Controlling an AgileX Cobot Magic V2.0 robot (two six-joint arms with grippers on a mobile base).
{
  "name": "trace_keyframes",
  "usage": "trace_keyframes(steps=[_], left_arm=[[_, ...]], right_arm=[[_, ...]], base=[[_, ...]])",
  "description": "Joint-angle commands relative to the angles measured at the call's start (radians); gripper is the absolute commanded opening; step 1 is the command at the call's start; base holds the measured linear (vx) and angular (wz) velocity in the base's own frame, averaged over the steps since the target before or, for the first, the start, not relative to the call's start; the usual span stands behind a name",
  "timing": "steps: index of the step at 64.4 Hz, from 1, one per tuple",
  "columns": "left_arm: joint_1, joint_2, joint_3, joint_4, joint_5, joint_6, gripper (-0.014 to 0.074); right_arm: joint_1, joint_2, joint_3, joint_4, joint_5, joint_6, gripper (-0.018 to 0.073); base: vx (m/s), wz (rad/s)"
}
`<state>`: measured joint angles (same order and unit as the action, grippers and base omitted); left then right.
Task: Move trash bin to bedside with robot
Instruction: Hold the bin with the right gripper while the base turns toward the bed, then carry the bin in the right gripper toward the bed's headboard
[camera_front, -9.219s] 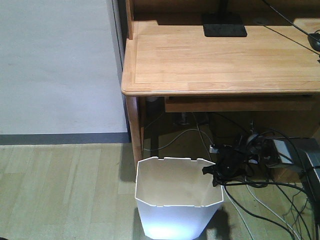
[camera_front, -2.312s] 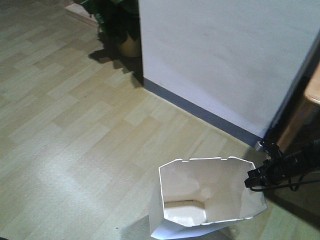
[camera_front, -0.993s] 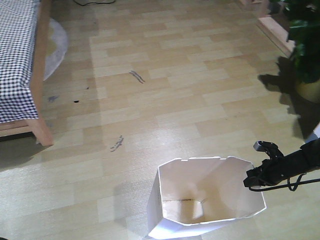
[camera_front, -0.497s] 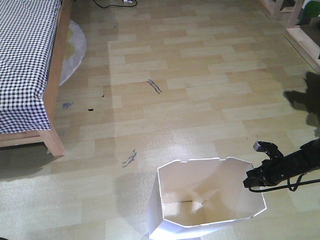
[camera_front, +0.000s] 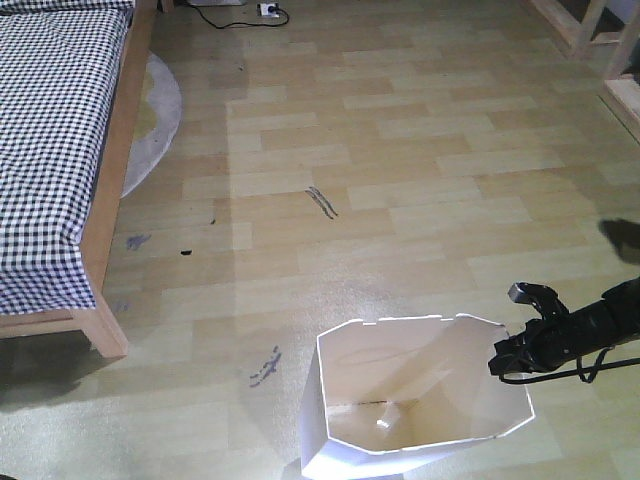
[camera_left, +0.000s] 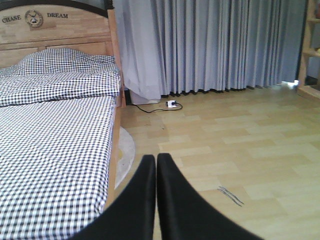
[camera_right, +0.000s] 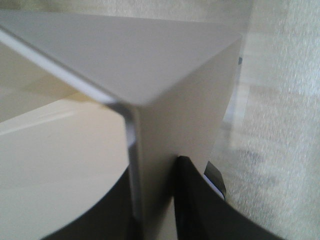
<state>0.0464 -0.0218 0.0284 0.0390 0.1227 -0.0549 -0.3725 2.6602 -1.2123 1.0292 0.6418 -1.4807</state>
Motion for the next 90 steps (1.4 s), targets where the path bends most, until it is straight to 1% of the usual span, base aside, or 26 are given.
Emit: trace_keyframes(steps=[1, 47, 90], left_arm=[[0.0, -0.005, -0.021, -0.005, -0.072, -0.004, -0.0006], [0.0, -0.005, -0.021, -0.005, -0.072, -0.004, -0.0006], [0.0, -0.005, -0.021, -0.005, -0.072, -0.004, -0.0006]], right_arm=[[-0.005, -0.076, -0.006, 0.05, 0.218, 0.003, -0.0005], [-0.005, -0.076, -0.006, 0.05, 0.219, 0.003, -0.0005], [-0.005, -0.076, -0.006, 0.05, 0.218, 0.003, -0.0005]], base=[[0.36, 0.12], [0.38, 0.08], [0.35, -0.04]])
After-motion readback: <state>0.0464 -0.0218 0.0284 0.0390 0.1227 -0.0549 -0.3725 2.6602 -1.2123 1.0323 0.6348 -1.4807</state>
